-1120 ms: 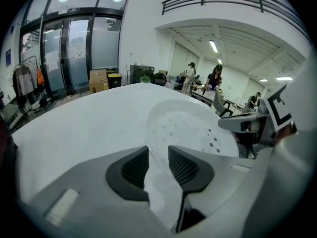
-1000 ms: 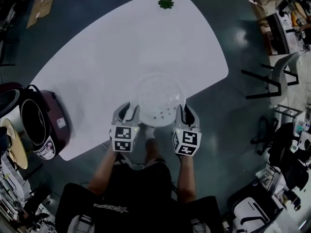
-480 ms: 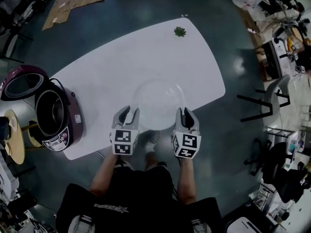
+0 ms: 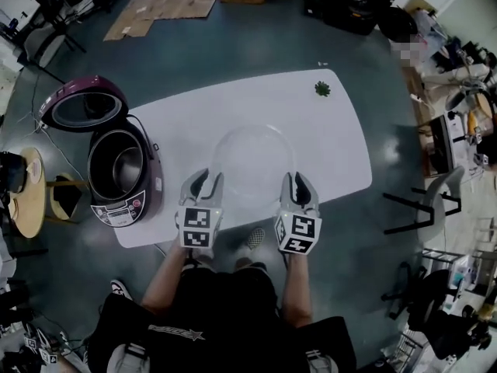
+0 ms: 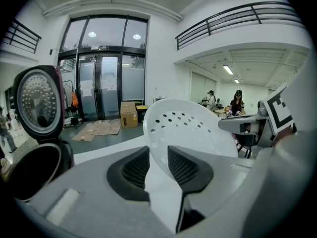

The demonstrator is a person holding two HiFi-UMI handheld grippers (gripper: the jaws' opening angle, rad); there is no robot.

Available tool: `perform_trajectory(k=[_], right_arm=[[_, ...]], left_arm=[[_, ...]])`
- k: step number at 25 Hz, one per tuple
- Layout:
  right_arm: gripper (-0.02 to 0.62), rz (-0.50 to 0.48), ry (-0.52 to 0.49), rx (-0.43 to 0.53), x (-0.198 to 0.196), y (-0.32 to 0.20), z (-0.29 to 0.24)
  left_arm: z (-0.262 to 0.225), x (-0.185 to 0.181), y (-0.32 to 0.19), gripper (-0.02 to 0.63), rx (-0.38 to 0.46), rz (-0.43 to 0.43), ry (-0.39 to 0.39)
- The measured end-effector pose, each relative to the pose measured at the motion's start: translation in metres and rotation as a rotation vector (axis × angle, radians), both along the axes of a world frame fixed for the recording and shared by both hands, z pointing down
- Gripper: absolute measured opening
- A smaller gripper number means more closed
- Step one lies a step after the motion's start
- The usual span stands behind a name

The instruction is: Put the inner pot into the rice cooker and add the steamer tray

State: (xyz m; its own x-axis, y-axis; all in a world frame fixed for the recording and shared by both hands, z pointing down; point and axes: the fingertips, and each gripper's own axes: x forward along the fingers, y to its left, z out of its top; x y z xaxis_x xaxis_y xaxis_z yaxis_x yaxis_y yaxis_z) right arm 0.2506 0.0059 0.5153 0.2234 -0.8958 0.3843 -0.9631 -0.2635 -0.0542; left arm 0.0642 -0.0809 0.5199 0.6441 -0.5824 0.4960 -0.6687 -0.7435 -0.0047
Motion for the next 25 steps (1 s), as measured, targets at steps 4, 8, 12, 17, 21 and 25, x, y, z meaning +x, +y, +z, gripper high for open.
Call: perform_trajectory(k=[4, 8, 12, 17, 21, 25], right_arm=[[0.077, -0.063, 0.016, 0.044, -0.037, -0.03, -0.02], [0.077, -0.132, 0.027, 0.082, -0.077, -0.056, -0.042], [0.077, -0.197, 0.031, 0.115, -0.119, -0.083, -0.059], [0.077, -0.284, 0.029, 0.145, -0.171, -0.101, -0.072], [0.077, -0.351, 0.024, 0.16, -0.22, -0.126, -0.079], [0.077, -0.407, 0.024, 0.172, -0.267, -0.149, -0.084]], left_arm=[[-0.02, -0.041, -0.018, 0.123, 0.038, -0.06, 0.01], [-0.041, -0.086, -0.032, 0.121, 0.071, -0.126, 0.019], [-0.058, -0.132, -0.048, 0.121, 0.103, -0.191, 0.024], [-0.071, -0.187, -0.051, 0.12, 0.133, -0.285, 0.027], [-0.079, -0.238, -0.063, 0.12, 0.15, -0.348, 0.02], [-0.084, -0.286, -0.075, 0.119, 0.165, -0.405, 0.018]])
